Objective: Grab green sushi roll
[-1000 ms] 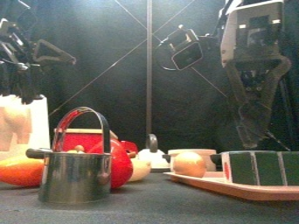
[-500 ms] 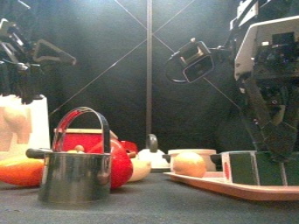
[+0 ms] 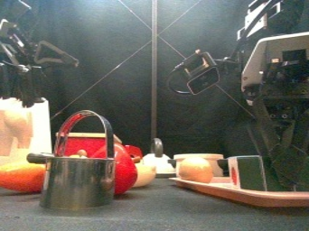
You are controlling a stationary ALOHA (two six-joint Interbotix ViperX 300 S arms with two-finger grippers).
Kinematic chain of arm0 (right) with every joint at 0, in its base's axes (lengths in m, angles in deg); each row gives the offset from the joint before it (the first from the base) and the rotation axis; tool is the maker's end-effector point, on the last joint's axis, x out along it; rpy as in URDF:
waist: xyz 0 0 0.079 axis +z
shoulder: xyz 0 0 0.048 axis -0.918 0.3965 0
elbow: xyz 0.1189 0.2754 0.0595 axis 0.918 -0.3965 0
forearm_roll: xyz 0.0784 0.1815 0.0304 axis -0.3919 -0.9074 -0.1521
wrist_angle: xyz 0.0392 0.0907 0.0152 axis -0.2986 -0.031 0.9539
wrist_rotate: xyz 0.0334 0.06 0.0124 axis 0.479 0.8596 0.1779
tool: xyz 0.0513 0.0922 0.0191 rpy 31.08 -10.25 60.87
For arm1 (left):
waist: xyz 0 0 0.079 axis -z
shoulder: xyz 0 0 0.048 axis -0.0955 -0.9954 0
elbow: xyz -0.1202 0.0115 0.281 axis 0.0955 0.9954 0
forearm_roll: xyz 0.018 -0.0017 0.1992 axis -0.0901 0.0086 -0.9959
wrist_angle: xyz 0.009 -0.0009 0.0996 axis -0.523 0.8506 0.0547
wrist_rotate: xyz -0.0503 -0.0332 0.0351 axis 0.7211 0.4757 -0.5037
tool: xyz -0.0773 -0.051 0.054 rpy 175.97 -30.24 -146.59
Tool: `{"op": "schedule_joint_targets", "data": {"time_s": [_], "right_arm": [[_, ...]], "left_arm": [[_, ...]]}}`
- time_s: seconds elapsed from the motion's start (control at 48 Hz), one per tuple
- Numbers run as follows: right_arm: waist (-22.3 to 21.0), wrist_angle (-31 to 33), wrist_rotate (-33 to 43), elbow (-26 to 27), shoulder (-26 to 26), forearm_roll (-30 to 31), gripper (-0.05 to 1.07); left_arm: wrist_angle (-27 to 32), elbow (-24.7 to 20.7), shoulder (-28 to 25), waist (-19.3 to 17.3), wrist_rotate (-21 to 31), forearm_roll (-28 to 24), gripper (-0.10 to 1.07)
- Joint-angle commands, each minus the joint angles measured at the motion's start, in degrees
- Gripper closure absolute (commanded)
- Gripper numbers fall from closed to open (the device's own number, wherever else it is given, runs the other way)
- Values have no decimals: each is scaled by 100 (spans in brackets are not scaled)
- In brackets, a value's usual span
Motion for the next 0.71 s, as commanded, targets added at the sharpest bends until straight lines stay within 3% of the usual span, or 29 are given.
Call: {"op": "schedule_joint_targets", "data": {"time_s": [0.0, 0.188, 0.688], "right_arm": [[0, -9, -9, 35, -114, 0, 34], [0, 62, -9, 70, -167, 9, 44], [-18, 466, 35, 272, -633, 281, 44]], "left_arm": [[-18, -62, -35, -9, 0, 9, 99], [-26, -62, -35, -18, 0, 9, 99], [-18, -62, -35, -18, 9, 9, 99]]}}
